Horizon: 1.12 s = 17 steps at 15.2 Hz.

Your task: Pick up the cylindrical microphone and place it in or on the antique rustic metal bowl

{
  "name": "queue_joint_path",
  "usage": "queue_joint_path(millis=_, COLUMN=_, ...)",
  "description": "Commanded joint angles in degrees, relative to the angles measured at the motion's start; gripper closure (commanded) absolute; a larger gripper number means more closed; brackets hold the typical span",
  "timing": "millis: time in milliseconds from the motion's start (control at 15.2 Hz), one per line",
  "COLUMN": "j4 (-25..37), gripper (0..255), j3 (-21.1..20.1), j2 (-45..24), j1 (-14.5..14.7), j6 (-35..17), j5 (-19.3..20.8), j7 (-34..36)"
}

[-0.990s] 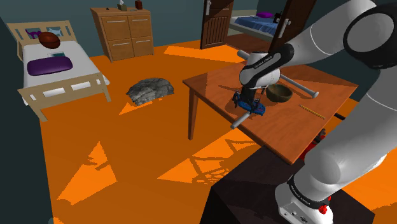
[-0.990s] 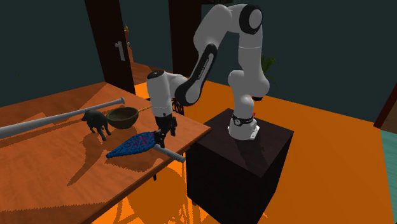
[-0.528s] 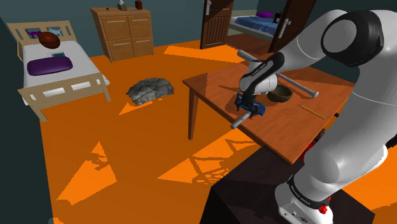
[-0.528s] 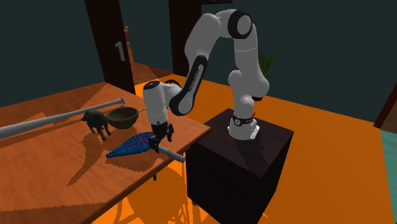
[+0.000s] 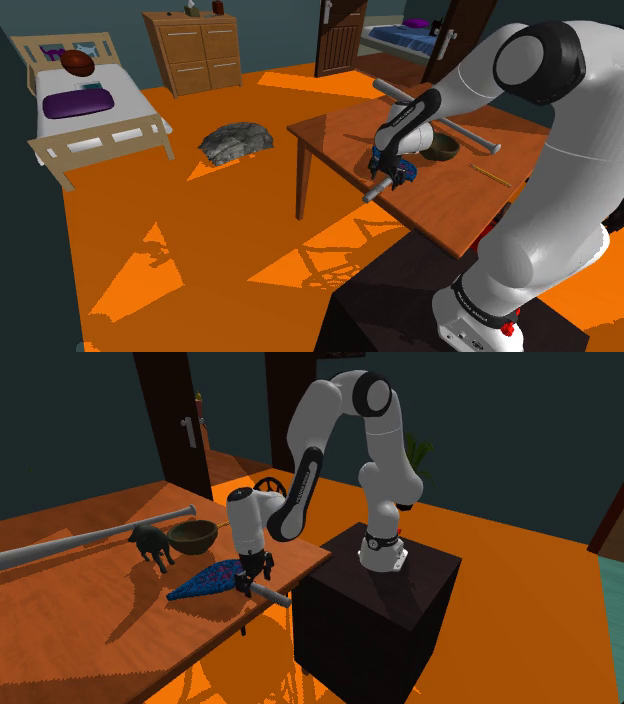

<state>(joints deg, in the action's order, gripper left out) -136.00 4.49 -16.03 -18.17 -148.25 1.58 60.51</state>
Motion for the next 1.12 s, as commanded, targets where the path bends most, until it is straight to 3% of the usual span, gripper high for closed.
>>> queue_joint_path(millis=0, j4=0.02, gripper=0, j3=0.00, j2=-0.06, j1=-0.01, j6=-0.05, j5=-0.01, j7=-0.01)
queue_joint_path(millis=132, j4=0.02, gripper=0, j3=0.00, j2=-0.06, j1=-0.01, j6=-0.05, j5=-0.01, j7=-0.01)
queue_joint_path(millis=198, j4=0.01, gripper=255, j3=0.00, j2=-0.06, j1=-0.01, j6=-0.06, j5=-0.01, j7=-0.01)
queue_joint_path(millis=792, j4=0.02, gripper=255, j3=0.00, j2=-0.06, j1=-0.01, j6=-0.05, j5=-0.01, j7=-0.01)
queue_joint_path(millis=1056, j4=-0.07, gripper=255, j3=0.12, j2=2.89, j1=0.09, j6=2.80, j5=0.23, j7=0.07)
